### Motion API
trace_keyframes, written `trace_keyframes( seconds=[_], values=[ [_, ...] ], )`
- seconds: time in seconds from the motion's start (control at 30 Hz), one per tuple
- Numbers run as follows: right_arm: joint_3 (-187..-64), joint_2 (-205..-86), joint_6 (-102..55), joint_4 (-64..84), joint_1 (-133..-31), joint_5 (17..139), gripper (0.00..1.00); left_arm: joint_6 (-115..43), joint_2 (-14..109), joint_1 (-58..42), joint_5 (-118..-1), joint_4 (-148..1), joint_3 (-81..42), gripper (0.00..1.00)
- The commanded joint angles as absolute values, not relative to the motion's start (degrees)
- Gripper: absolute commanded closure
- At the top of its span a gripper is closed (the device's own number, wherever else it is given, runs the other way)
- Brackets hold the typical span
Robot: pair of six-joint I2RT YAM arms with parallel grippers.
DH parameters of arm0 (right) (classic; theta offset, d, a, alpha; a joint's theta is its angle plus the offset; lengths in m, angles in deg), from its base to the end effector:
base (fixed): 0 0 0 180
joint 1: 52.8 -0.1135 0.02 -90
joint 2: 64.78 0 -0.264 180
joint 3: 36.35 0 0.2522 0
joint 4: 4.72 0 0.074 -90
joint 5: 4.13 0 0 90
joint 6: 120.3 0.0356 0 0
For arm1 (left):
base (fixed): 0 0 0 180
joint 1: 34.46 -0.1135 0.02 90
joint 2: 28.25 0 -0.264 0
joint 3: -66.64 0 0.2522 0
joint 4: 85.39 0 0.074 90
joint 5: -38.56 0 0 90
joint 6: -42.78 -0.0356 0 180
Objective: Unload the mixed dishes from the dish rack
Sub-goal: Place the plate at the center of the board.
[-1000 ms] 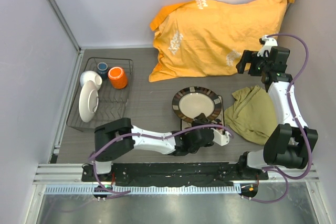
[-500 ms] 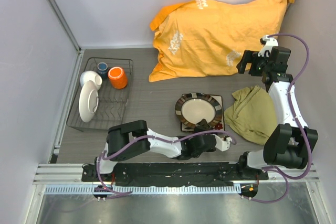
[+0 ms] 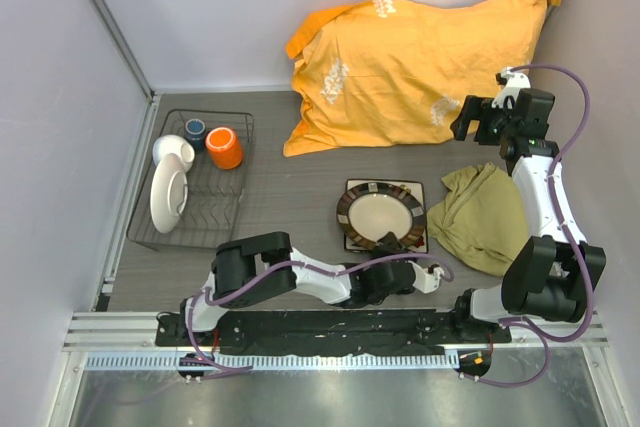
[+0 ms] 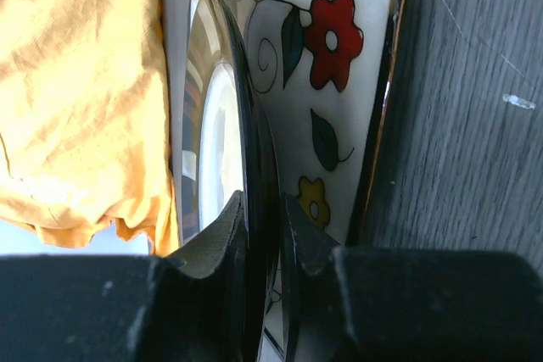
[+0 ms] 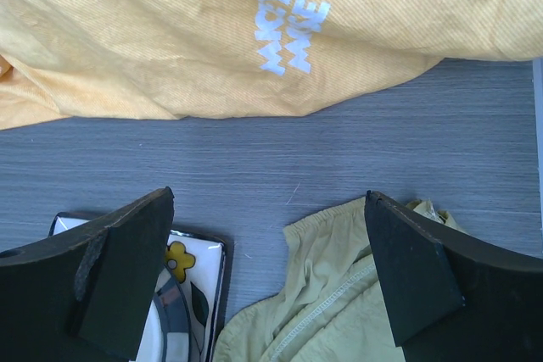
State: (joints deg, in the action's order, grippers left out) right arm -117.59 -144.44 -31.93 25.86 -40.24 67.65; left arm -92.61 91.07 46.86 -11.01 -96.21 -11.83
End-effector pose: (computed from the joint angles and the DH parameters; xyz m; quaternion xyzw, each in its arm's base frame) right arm 0.3138 -0.0585 0.3279 0.0010 0.8545 0.0735 0.5141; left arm 0.0874 -0.4192 0.1281 0.6490 0.5189 0.1400 0.5384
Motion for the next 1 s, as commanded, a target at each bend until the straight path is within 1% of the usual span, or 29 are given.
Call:
trace_keyframes(
  seconds=[0.0,0.27,0.37,0.4,0.47,0.5,0.6,0.8,0.97],
  values=[
    [-118.5,-144.2,-32.5,25.0,-40.1,66.8,0.0,-93.2,89.7,47.3,-7.8,-102.0,-15.9,0.96],
    [-118.5,-144.0,-32.5,25.0,-40.1,66.8,0.0,-92.6,90.1,47.9,-8.3,-100.2,-16.3,0.81],
    [-118.6,-144.0,-32.5,25.1,-40.0,66.8,0.0,-92.1,90.2,48.0,-8.5,-99.4,-16.6,0.72],
    [-118.5,-144.0,-32.5,25.0,-40.1,66.8,0.0,-92.1,90.2,48.0,-8.5,-98.9,-16.6,0.68],
    [-118.5,-144.0,-32.5,25.0,-40.1,66.8,0.0,-91.6,90.1,48.0,-9.0,-98.2,-16.6,0.62],
    [-118.5,-144.0,-32.4,25.1,-40.1,66.8,0.0,-91.5,90.1,48.1,-9.0,-97.9,-16.6,0.57],
    [-118.5,-144.0,-32.5,25.1,-40.1,66.8,0.0,-90.6,90.0,48.1,-9.2,-96.7,-17.0,0.51],
    [-118.5,-144.0,-32.5,25.0,-40.1,66.9,0.0,-86.1,89.0,48.2,-11.6,-88.3,-19.3,0.42],
    [-118.5,-144.1,-32.4,25.1,-40.0,66.9,0.0,-82.2,88.2,48.2,-14.6,-80.3,-22.0,0.39]
  ],
)
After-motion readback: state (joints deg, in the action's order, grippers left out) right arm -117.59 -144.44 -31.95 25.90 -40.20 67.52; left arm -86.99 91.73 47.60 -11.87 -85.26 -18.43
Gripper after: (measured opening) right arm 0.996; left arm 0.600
